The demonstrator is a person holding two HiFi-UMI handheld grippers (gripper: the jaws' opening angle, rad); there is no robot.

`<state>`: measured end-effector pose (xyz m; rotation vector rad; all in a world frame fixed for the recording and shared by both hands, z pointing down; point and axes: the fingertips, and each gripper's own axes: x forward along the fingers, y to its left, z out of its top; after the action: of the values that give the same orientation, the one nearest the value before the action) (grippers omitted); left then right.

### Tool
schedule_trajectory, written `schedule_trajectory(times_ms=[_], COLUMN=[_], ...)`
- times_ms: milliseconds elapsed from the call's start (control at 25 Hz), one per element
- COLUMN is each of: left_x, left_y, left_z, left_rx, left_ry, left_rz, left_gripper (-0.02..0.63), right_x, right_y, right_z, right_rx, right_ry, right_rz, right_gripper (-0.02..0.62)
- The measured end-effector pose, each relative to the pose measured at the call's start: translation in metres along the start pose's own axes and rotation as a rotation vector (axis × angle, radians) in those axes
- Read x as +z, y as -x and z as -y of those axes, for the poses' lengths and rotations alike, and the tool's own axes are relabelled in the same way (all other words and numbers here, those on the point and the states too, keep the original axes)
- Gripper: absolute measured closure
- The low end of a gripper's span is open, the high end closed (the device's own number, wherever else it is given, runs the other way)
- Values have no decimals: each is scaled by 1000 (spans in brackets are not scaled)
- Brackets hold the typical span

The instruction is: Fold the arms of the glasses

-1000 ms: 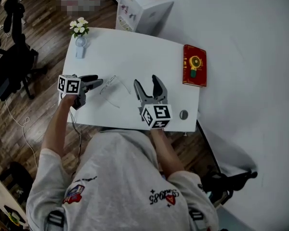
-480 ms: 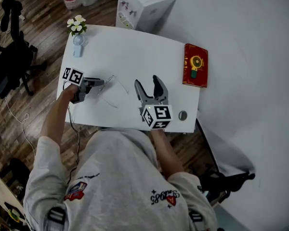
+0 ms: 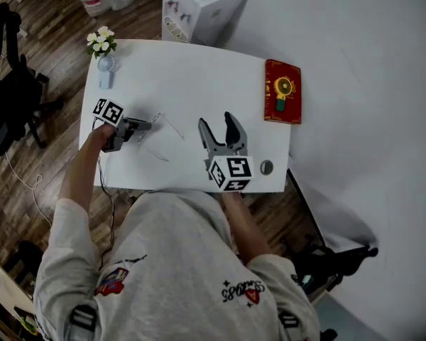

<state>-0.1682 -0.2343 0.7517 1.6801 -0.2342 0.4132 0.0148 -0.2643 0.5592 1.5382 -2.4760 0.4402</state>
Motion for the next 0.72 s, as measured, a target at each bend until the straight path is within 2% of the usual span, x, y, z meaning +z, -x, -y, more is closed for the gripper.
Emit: schedule_trajectory(times_ms=[120, 400, 720], left_x=[-4, -7, -10], left_y=[-7, -14, -12], left_z=[-1, -5, 0], left_rx=[6, 39, 74], left_ry=[1, 6, -28], left_rz=[-56, -98, -55], left_gripper=[450, 540, 585], right_x=[0, 1, -4], right_y=[2, 5, 9], right_z=[5, 14, 8], right_rx=[-10, -23, -9], right_ry=[0, -3, -10], right_rz=[3, 8, 6], right_gripper=[305, 310, 313])
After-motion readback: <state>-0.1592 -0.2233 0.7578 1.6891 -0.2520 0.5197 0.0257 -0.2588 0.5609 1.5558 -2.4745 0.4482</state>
